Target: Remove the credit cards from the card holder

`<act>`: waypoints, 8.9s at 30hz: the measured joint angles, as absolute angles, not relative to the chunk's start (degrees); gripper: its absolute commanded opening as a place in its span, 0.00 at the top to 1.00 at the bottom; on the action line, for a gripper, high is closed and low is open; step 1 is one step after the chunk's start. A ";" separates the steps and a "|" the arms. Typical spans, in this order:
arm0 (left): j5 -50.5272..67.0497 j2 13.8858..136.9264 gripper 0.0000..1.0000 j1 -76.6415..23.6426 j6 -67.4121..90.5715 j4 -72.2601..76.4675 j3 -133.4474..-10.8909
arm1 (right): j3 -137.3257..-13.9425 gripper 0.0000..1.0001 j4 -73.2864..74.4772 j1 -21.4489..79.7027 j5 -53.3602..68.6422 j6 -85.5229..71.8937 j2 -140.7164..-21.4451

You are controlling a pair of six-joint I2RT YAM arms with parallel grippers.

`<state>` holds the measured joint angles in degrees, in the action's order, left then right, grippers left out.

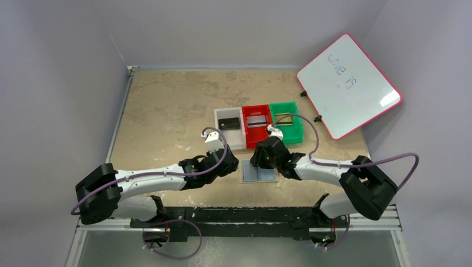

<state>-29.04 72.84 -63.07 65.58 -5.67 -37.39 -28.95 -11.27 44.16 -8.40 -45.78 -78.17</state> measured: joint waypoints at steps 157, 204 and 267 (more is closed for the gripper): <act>-26.28 86.13 0.44 -63.83 60.42 -3.51 -51.27 | -17.45 0.70 3.84 34.98 -7.60 -60.01 -40.99; -14.39 101.34 0.77 -63.18 53.95 0.93 -54.30 | -9.72 0.76 -19.40 31.44 4.99 -60.51 -60.80; -24.82 101.12 0.91 -67.29 60.95 0.71 -52.27 | -3.29 1.00 -19.77 28.80 11.55 -67.40 -50.06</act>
<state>-24.82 101.12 -67.29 60.95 0.71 -52.27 -3.29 -19.77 28.80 11.55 -67.40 -50.06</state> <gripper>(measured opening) 0.097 0.023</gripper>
